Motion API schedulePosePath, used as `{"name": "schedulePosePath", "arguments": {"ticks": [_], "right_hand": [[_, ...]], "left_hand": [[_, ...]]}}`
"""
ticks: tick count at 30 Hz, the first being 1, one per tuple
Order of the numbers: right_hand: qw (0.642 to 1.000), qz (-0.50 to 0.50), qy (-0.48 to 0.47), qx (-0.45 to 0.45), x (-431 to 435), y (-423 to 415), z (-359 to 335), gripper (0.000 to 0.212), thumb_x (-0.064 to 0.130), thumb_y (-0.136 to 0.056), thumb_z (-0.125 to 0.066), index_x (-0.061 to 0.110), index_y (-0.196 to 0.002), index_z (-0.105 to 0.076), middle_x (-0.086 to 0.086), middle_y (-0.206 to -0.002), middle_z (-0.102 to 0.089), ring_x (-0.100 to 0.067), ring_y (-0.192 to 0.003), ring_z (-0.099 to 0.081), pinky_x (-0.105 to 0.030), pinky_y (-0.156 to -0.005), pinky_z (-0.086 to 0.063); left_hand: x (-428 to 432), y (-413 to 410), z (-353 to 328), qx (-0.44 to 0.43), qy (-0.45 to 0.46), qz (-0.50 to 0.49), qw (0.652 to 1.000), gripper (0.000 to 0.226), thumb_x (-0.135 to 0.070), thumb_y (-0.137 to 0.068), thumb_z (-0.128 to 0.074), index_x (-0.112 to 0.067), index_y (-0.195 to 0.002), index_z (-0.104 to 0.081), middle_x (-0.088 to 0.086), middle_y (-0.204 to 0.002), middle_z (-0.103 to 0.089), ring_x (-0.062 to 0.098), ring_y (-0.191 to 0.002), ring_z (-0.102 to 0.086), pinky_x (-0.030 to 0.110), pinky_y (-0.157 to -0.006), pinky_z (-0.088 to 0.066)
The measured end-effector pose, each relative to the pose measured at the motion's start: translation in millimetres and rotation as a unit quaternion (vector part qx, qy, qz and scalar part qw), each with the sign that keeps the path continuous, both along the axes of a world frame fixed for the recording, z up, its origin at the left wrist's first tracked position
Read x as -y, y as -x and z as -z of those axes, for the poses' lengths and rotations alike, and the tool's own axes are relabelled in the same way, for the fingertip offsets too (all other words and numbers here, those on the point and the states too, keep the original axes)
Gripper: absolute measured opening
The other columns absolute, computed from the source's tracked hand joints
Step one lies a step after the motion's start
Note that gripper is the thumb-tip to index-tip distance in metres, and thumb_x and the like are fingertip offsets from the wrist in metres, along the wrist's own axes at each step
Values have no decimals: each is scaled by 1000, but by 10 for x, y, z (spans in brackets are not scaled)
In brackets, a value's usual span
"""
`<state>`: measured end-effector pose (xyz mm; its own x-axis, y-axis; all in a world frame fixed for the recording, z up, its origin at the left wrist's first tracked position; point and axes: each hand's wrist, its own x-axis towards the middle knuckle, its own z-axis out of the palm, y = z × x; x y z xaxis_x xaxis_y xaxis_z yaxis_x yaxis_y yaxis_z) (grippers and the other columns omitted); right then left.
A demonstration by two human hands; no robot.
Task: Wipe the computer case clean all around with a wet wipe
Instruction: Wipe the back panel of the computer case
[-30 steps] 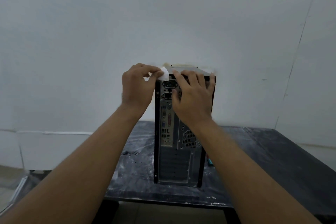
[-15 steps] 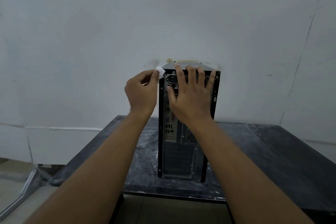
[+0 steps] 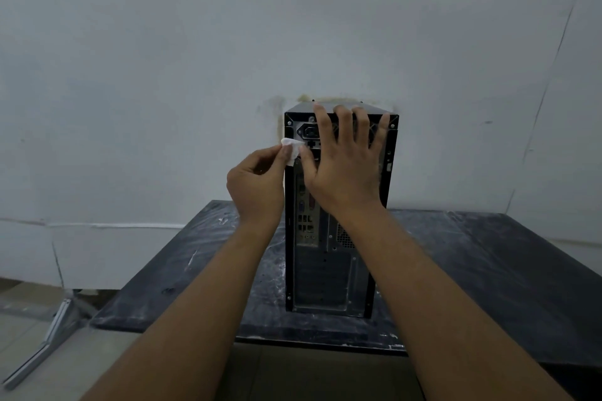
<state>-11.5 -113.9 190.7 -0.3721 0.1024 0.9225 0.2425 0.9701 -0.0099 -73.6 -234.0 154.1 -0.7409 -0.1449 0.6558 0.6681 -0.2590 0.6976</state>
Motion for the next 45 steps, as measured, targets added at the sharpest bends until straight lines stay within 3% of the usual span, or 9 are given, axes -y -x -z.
{"name": "schedulePosePath", "arguments": {"ticks": [9,18,23,27,34,41,45], "right_hand": [[1000,-16,1,13,-6,-41,39,80,65,-98,-43,25,-166,-29,-7,-158,-38,-36,-153,-29,-70,-125,-4],[999,-42,13,2,-44,-70,44,71,52,-98,-45,28,-164,-35,-3,-159,-40,-31,-154,-29,-66,-128,-6],[999,-39,17,-13,-22,-52,39,65,46,-97,-47,27,-159,-43,-3,-156,-43,-31,-151,-32,-66,-127,-8],[999,-44,16,-22,-22,-39,40,63,44,-96,-49,26,-157,-45,-3,-154,-45,-31,-150,-34,-67,-127,-9],[999,-31,31,-24,44,-11,43,64,43,-96,-48,27,-158,-45,-3,-156,-45,-32,-153,-32,-67,-127,-8],[998,-48,48,-14,68,-34,45,73,36,-89,-59,27,-159,-43,-2,-157,-44,-31,-156,-28,-69,-126,-9],[980,-109,97,-133,101,-243,351,77,19,-84,-64,21,-159,-46,-6,-158,-47,-29,-155,-33,-66,-128,-11]], "left_hand": [[-28,5,-271,-3,9,-26,1000,13,-30,-93,-84,-20,-101,-85,-11,-88,-81,4,-88,-77,24,-84,-61],[35,-105,819,80,16,4,997,20,-20,-92,-83,-9,-109,-83,-4,-94,-82,7,-90,-78,16,-80,-60],[91,-193,1307,133,57,2,990,10,-19,-91,-85,-25,-99,-83,-12,-88,-81,7,-86,-78,21,-79,-63],[103,-197,1262,120,74,-16,990,12,-24,-92,-84,-23,-103,-83,-11,-90,-81,4,-85,-77,25,-80,-64],[17,-74,934,63,50,-54,995,20,-30,-92,-85,-18,-108,-85,-9,-95,-81,4,-90,-77,20,-81,-60],[120,-305,2005,128,169,-95,973,14,-22,-90,-85,-33,-98,-79,-15,-84,-76,-5,-78,-72,15,-71,-59],[188,-273,2000,154,222,-79,960,9,-21,-93,-83,-21,-102,-85,-16,-88,-76,-7,-80,-69,4,-69,-51]]}}
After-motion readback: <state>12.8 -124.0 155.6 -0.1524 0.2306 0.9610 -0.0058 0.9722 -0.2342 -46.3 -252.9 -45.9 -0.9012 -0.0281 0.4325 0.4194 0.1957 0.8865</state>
